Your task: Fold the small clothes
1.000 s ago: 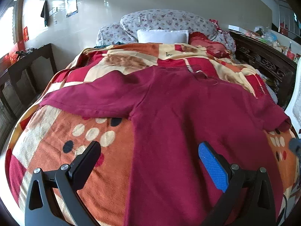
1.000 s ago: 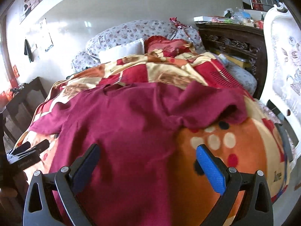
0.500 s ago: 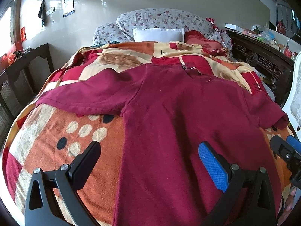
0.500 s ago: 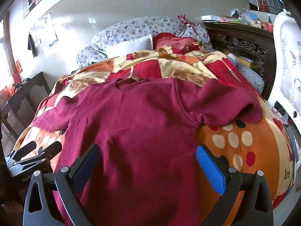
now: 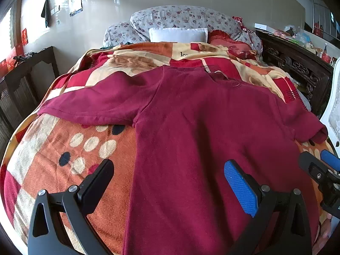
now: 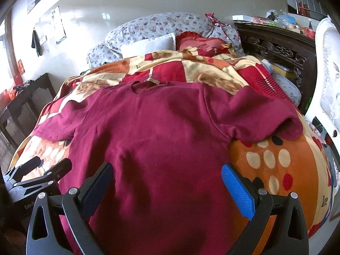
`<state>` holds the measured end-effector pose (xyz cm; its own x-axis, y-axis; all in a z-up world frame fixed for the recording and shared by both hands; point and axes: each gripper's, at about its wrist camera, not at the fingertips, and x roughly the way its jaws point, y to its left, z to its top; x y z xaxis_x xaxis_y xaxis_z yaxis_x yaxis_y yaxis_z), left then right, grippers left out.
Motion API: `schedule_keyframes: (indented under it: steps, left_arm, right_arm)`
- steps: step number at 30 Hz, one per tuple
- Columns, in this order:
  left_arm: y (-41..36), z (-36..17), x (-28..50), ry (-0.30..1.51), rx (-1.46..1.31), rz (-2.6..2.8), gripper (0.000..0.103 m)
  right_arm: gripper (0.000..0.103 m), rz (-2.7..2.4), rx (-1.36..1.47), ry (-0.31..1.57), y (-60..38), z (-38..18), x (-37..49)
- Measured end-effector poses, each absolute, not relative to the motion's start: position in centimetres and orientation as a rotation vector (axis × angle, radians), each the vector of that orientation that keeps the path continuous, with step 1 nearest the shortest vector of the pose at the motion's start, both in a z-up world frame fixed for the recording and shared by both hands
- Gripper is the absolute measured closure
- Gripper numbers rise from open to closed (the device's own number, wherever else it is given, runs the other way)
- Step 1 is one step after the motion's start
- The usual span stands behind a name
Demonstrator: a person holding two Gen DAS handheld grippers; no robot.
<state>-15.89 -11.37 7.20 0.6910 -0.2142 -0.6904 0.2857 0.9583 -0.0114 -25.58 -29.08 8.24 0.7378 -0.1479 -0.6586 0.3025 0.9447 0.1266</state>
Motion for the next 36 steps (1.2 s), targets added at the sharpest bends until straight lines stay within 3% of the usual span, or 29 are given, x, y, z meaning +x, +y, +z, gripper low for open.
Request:
schedule_keyframes:
  steps: [36]
  left_arm:
    - [-12.3, 5.6, -14.7, 0.789, 0.102, -0.282, 0.0]
  right_arm:
    - [0.0, -0.257, 0.188, 0.742, -28.4, 6.9, -22.9]
